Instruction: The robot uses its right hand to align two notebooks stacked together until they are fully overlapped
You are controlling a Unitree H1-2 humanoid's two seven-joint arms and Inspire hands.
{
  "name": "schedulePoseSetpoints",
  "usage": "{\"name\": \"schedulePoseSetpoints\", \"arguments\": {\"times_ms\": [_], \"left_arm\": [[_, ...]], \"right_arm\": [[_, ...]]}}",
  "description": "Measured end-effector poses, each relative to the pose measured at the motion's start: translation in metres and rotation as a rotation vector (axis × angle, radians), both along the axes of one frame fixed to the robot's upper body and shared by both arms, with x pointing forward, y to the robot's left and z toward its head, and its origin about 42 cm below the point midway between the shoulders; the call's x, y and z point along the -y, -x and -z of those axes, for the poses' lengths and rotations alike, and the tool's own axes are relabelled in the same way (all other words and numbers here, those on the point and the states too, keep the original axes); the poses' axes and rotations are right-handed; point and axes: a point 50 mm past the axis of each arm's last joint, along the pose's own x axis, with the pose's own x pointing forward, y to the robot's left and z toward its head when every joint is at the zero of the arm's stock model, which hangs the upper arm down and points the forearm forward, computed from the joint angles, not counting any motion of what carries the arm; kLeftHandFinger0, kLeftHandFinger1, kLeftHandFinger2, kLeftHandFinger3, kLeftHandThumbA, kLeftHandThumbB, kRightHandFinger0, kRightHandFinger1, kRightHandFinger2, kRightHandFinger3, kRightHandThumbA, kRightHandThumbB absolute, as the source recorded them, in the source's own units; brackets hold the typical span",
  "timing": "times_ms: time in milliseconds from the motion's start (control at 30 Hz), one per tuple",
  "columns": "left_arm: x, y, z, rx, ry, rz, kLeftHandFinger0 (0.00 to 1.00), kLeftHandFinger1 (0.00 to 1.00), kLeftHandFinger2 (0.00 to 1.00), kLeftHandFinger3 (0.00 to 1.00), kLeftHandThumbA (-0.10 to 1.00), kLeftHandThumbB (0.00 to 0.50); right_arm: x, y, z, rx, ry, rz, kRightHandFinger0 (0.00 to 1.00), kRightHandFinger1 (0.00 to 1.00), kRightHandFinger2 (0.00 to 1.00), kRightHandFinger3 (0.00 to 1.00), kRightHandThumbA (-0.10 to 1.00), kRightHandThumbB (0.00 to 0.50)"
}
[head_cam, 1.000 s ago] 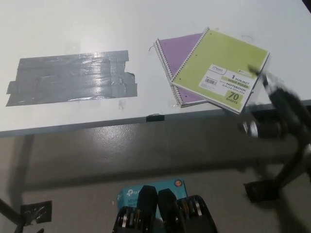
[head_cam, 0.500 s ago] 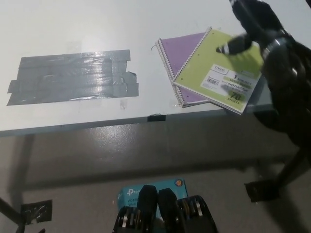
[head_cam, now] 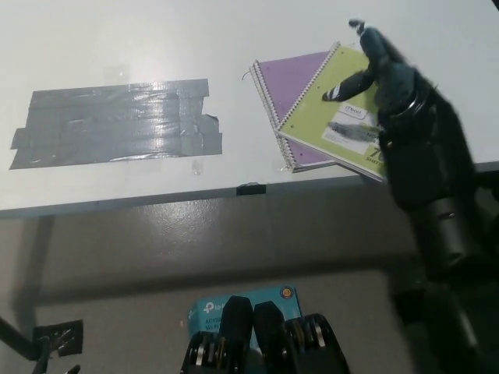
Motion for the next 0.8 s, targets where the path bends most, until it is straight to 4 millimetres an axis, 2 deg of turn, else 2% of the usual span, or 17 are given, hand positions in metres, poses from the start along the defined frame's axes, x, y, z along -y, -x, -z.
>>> {"name": "schedulePoseSetpoints", "arguments": {"times_ms": [167,367,433,500,700,767,800], "left_arm": [[0.006,0.0,0.002,-0.008,-0.012,0.027,1.0,1.0,1.0,1.0,1.0,0.5],[0.008,-0.002,0.0,0.0,-0.016,0.035,0.96,1.0,1.0,1.0,1.0,0.5],[0.01,-0.004,0.0,0.003,-0.017,0.044,0.95,1.0,1.0,1.0,1.0,0.5],[0.013,-0.006,-0.001,0.008,-0.018,0.054,0.89,1.0,1.0,1.0,1.0,0.5],[0.019,-0.007,0.001,0.012,-0.021,0.078,0.88,1.0,1.0,1.0,1.0,0.5],[0.02,-0.008,0.001,0.013,-0.02,0.085,0.86,1.0,1.0,1.0,1.0,0.5],[0.021,-0.008,0.001,0.016,-0.02,0.088,0.86,1.0,1.0,1.0,1.0,0.5]], "right_arm": [[0.001,0.004,0.017,-0.006,-0.124,0.095,1.0,1.0,1.0,1.0,1.0,0.351],[0.012,0.004,0.02,0.027,-0.15,0.184,1.0,1.0,1.0,1.0,1.0,0.353],[0.013,0.004,0.02,0.038,-0.145,0.199,1.0,1.0,1.0,1.0,1.0,0.313],[0.009,0.005,0.021,0.046,-0.13,0.198,1.0,1.0,1.0,1.0,1.0,0.325],[-0.009,0.011,0.034,0.056,-0.043,0.154,1.0,1.0,1.0,1.0,1.0,0.334],[-0.015,0.014,0.039,0.058,-0.016,0.138,1.0,1.0,1.0,1.0,1.0,0.304],[-0.017,0.016,0.043,0.056,-0.003,0.131,1.0,1.0,1.0,1.0,1.0,0.323]]}}
